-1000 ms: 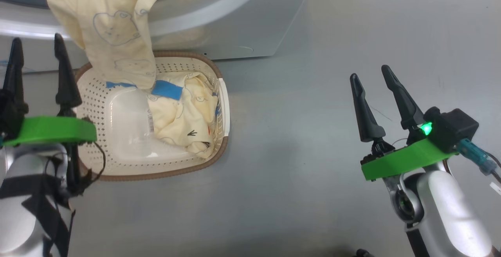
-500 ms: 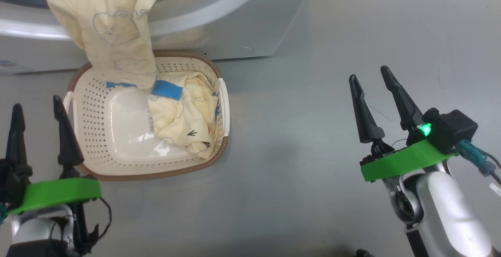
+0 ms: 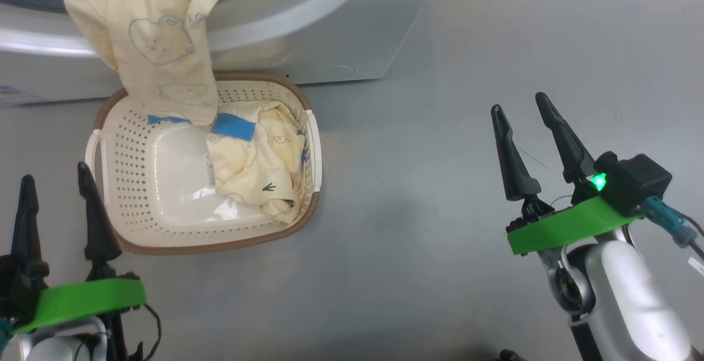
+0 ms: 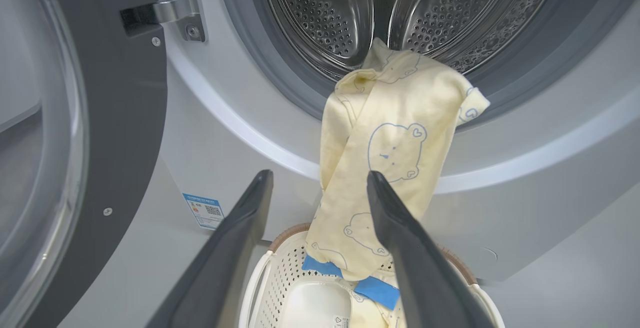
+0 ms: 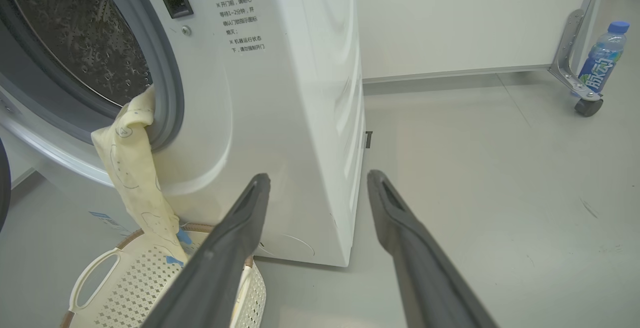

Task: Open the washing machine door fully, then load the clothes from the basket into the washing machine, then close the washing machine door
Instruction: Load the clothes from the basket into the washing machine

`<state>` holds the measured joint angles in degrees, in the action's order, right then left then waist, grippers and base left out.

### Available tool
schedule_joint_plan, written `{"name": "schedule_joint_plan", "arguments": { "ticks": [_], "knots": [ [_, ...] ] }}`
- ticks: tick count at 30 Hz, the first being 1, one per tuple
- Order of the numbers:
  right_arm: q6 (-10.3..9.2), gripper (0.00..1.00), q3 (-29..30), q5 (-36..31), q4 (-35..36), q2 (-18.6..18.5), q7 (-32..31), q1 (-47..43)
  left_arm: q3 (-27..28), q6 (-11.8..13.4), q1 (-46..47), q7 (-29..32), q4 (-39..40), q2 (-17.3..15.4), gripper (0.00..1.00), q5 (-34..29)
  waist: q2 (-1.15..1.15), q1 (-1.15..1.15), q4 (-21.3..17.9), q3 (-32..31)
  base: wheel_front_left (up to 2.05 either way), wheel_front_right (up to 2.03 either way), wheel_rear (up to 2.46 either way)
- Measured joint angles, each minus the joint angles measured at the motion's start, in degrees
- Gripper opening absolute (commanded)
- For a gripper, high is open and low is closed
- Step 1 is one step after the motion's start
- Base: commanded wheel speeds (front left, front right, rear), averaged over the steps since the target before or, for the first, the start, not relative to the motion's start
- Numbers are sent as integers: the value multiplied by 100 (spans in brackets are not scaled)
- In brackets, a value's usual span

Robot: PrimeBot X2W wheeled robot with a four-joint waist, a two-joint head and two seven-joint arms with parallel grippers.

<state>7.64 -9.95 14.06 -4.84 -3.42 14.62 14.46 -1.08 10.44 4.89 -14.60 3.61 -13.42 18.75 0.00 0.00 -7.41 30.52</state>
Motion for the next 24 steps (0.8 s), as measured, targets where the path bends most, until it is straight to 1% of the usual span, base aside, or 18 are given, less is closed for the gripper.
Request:
{"name": "schedule_joint_plan", "arguments": {
  "ticks": [17, 19, 20, 24],
  "knots": [
    [0, 100, -2, 8, -3, -1, 0, 9, -49, -8, 130, 3, -111, 21, 100, 101, 0, 0, -21, 167, 0, 0, 0],
    [0, 100, -13, 8, -2, -1, 0, 13, -77, -89, 248, 3, -170, 15, 100, 130, 0, 0, -26, 211, 0, 0, 0],
    [0, 100, -13, 8, -2, -1, 0, 13, -77, -89, 248, 3, -170, 15, 100, 130, 0, 0, -26, 211, 0, 0, 0],
    [0, 100, -92, 9, -36, -1, 0, 65, -137, -185, 686, 7, -374, -21, 100, 146, 0, 0, -72, 289, 0, 0, 0]
  ]
}}
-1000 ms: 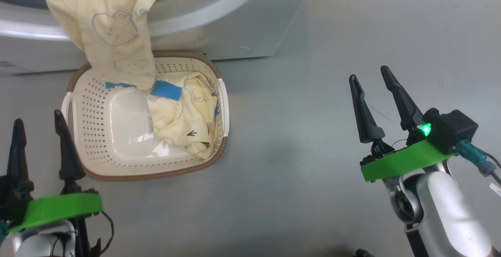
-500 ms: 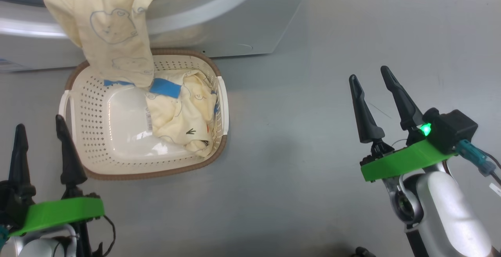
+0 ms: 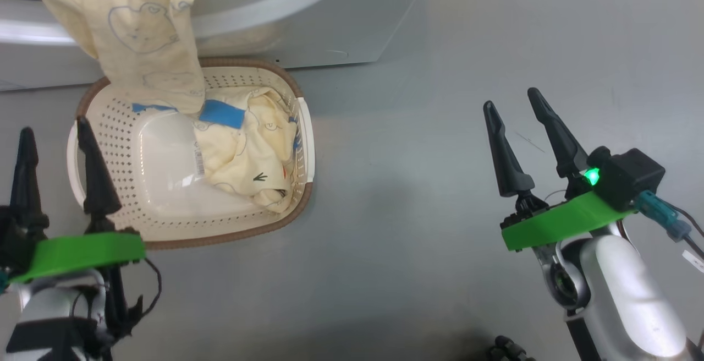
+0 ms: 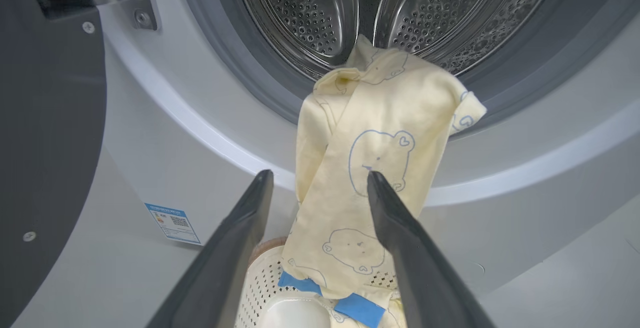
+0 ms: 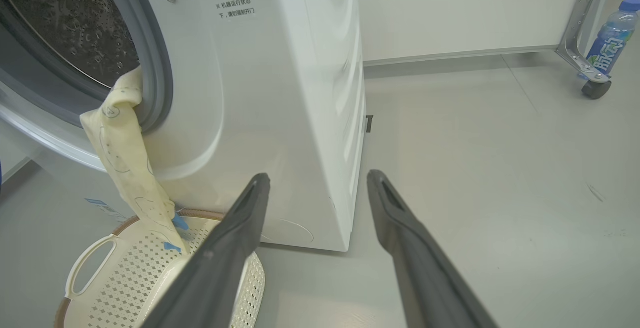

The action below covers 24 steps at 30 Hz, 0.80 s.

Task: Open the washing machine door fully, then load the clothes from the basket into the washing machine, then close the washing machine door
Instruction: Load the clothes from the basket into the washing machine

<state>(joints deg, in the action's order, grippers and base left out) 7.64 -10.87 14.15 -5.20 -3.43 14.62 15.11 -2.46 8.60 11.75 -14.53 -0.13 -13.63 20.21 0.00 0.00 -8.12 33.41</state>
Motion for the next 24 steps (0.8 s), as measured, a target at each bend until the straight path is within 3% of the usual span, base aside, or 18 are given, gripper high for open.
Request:
{"name": "schedule_joint_plan", "arguments": {
  "ticks": [24],
  "knots": [
    [0, 100, -38, 82, 7, 1, 0, 192, -107, -664, 1906, -8, -2330, -44, 100, 148, 0, 0, -413, 692, 0, 0, 0]
  ]
}}
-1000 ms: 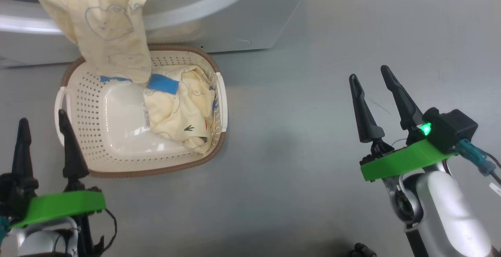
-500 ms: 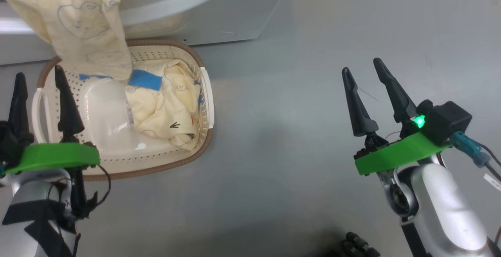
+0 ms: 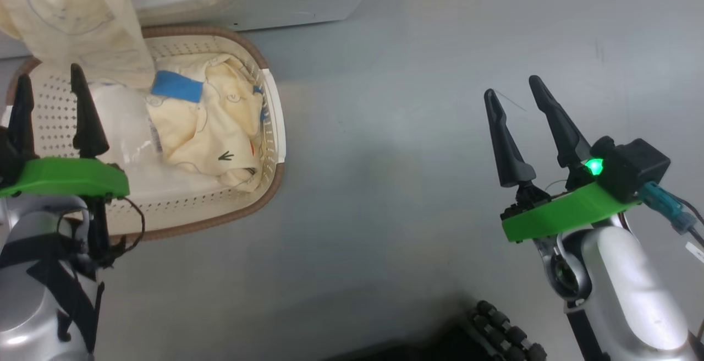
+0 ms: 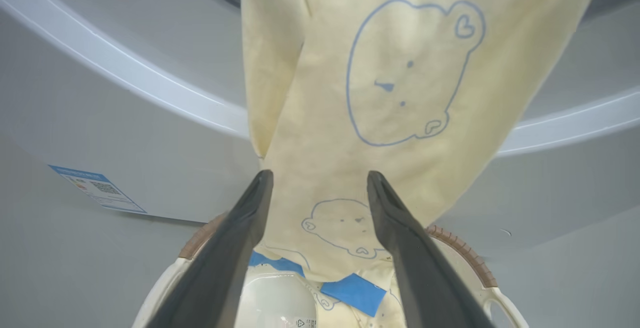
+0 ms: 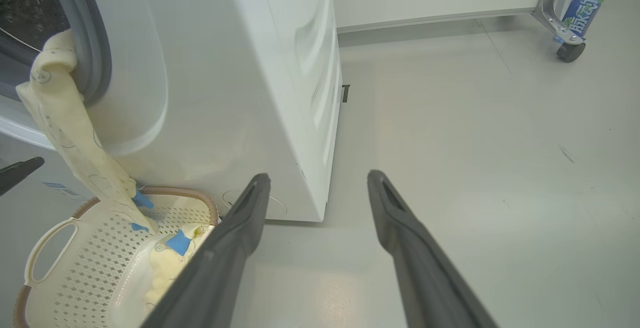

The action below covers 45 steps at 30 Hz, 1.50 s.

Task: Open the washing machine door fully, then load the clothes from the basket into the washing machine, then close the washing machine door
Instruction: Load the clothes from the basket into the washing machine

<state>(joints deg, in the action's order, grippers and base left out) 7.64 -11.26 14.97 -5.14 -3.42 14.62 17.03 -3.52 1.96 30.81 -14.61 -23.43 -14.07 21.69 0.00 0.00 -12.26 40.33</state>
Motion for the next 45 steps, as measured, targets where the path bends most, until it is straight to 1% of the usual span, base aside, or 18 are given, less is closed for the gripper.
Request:
{"name": "schedule_joint_plan", "arguments": {
  "ticks": [4, 10, 16, 21, 27, 34, 39, 41, 42, 43, 44, 45],
  "knots": [
    [0, 100, 13, -45, 54, 0, 0, 37, 92, -140, 282, 0, -283, 45, 100, -1, 0, 0, 4, 219, 0, 0, 0],
    [0, 100, 86, -135, 157, -11, 0, 109, 279, -405, 677, 0, -564, 247, 100, -59, 0, 1, 60, 542, 0, 0, 0],
    [0, 100, 114, -165, 177, -21, 0, 110, 468, -627, 941, 0, -577, 425, 100, -185, 0, 0, 152, 728, 0, 0, 0],
    [0, 100, 114, -188, 180, -22, 0, 175, 527, -787, 1205, 0, -605, 464, 100, -307, 0, 0, 197, 824, 0, 0, 0],
    [0, 100, 108, -188, 182, -22, 0, 253, 530, -896, 1484, 0, -850, 487, 100, -358, 0, 0, 211, 884, 0, 0, 0],
    [0, 100, 101, -188, 189, -23, 0, 259, 543, -905, 1843, -1, -1156, 479, 100, -399, 0, -1, 187, 946, 0, 0, 0],
    [0, 100, 76, -188, 187, -23, 0, 280, 520, -935, 2213, -56, -1461, 428, 100, -345, 0, 0, 158, 989, 0, 0, 0],
    [0, 100, 74, -187, 185, -22, 0, 296, 524, -949, 2216, -77, -1485, 423, 100, -294, 0, -1, 155, 995, 0, 0, 0],
    [0, 100, 73, -187, 185, -22, 0, 308, 504, -949, 2228, -89, -1504, 414, 75, -280, 0, -1, 152, 997, 0, 0, 0],
    [0, 100, 69, -187, 183, -22, 0, 320, 491, -951, 2240, -97, -1526, 404, 46, -272, 0, -1, 150, 998, 0, 0, 0],
    [0, 100, 69, -187, 183, -22, 0, 325, 474, -950, 2265, -92, -1560, 405, 36, -235, 0, -1, 150, 999, 0, 0, 0],
    [0, 100, 68, -186, 183, -22, 0, 326, 446, -950, 2299, -89, -1605, 402, 21, -199, 0, -1, 151, 999, 0, 0, 0]
  ]
}}
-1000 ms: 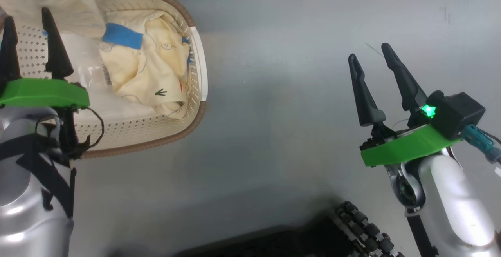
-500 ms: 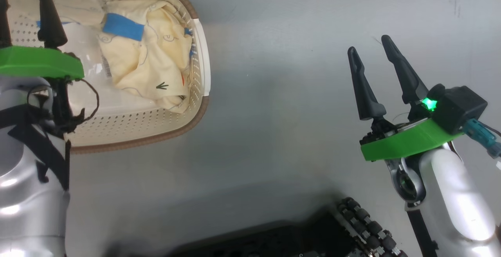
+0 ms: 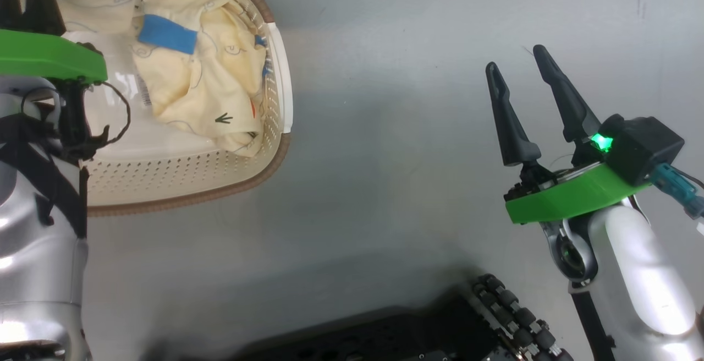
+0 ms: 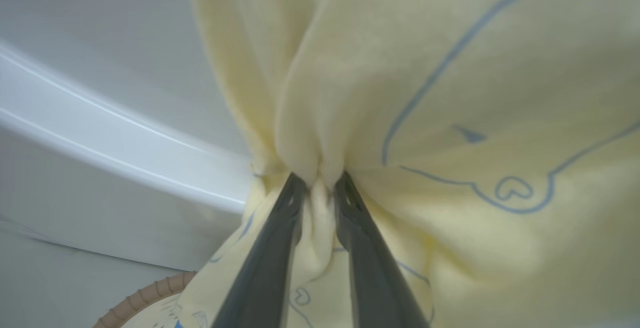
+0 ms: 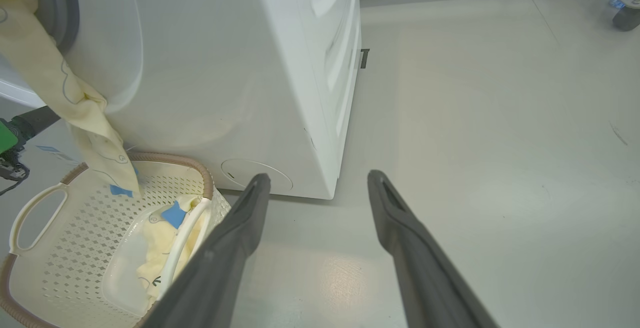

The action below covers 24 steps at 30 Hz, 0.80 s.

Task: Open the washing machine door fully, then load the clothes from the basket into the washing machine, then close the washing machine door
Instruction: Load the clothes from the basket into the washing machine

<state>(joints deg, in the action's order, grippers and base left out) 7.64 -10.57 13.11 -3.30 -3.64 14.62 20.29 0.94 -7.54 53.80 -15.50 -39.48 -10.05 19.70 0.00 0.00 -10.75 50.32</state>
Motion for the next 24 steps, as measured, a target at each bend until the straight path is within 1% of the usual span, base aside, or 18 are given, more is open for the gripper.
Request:
{"name": "schedule_joint_plan", "arguments": {
  "ticks": [3, 5, 7, 9, 20, 24],
  "knots": [
    [0, 100, 0, 0, -16, 1, 0, 0, -40, 1, 15, 49, -16, -13, 11, 55, 0, 0, 12, -21, 0, 0, 0],
    [0, 100, 3, 0, -20, 1, 0, 0, -80, 1, 14, 92, -2, -12, 9, 55, 0, 0, 25, -47, 0, 0, 0],
    [0, 100, 8, 0, -33, 1, 0, 2, -93, 1, -19, 98, 71, -7, 2, 55, 0, 1, 44, -85, 0, 0, 0],
    [0, 100, 14, 0, -51, 1, 0, 3, -92, 3, -100, 98, 234, -5, 0, 49, 0, 0, 70, -132, 0, 0, 0],
    [0, 100, 73, 46, -129, 2, 0, 2, -98, 7, -840, 97, 1423, 42, 0, -5, 0, 0, 214, -561, 0, 0, 0],
    [0, 100, 60, 51, -176, 2, 0, -6, -112, 4, -955, 89, 1841, 64, 0, -4, 0, 0, 254, -736, 0, 0, 0]
  ]
}}
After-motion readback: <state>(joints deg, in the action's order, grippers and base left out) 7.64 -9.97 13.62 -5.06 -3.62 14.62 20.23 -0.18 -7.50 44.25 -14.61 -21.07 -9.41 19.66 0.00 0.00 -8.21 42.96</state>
